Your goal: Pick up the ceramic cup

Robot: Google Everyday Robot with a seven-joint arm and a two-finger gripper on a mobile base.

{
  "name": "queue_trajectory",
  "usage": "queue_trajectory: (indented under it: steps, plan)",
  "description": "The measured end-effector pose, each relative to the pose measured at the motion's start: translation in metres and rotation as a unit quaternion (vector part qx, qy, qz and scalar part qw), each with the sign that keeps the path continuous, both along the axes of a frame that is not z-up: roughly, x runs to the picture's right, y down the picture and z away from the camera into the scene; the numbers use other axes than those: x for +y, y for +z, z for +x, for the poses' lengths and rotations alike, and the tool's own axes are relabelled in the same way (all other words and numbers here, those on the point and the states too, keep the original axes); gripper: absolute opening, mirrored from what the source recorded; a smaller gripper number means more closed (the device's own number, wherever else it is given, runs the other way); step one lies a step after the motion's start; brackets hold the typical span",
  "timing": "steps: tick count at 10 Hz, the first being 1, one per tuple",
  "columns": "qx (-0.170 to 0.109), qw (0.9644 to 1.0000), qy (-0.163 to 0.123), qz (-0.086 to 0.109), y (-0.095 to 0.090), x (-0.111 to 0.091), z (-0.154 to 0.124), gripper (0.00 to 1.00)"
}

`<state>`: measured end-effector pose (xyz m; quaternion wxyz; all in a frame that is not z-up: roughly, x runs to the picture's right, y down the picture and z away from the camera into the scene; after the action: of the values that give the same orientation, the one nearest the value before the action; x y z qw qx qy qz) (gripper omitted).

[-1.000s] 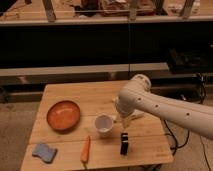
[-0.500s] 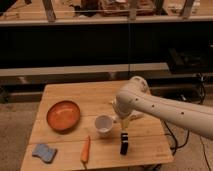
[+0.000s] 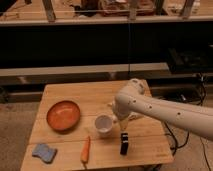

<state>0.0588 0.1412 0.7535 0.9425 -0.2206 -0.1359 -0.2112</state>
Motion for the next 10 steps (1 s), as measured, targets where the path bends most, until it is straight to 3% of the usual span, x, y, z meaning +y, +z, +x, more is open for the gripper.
queue_trajectory:
  steps: [3, 7, 10]
  plan:
    - [-0.005, 1.0, -0.004, 0.001, -0.002, -0.001, -0.001, 0.8]
    - [-0.049, 0.9986, -0.022, -0.004, -0.045, -0.029, -0.028, 0.8]
    - [-0.072, 0.9968, -0.031, -0.01, -0.054, -0.035, -0.042, 0.8]
